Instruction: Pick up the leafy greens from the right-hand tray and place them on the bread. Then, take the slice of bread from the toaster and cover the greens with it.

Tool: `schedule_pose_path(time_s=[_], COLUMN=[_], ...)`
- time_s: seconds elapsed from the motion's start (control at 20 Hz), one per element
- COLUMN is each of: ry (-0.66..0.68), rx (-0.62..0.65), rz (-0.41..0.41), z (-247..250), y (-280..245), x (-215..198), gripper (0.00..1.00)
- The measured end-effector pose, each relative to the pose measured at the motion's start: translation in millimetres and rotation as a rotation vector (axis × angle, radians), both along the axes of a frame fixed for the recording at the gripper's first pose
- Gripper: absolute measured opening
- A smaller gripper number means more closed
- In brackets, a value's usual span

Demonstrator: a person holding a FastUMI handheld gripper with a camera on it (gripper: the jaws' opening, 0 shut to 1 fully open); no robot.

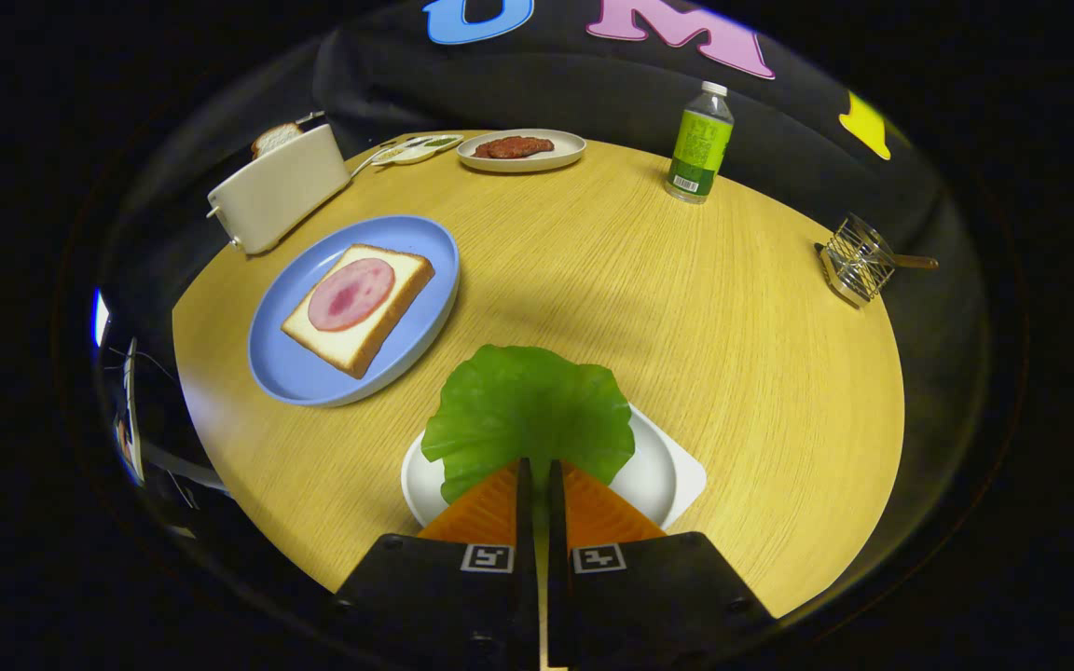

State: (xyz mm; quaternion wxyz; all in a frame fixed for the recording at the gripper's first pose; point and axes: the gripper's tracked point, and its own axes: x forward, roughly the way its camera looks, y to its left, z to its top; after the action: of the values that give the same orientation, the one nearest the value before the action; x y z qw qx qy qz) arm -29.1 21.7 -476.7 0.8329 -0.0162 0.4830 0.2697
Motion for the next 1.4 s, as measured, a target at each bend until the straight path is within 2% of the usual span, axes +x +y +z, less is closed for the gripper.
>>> schedule_pose_path(time_s=[0.1, 0.35, 0.65, 1.05, 1.4], ry=[-0.029, -0.119, -0.172, -0.127, -0.09], rx=[0.013, 0.057, 0.152, 0.154, 0.112], rz=[-0.033, -0.051, 0.01, 0.104, 0.089], z=[19.6, 82.6, 143.3, 134.2, 109.7], y=[-6.0, 1.8, 69.3, 162.5, 183.0], x=[5.6, 19.0, 32.6, 27.7, 31.0], gripper=[0.08, 0.08, 0.08, 0.08, 0.08])
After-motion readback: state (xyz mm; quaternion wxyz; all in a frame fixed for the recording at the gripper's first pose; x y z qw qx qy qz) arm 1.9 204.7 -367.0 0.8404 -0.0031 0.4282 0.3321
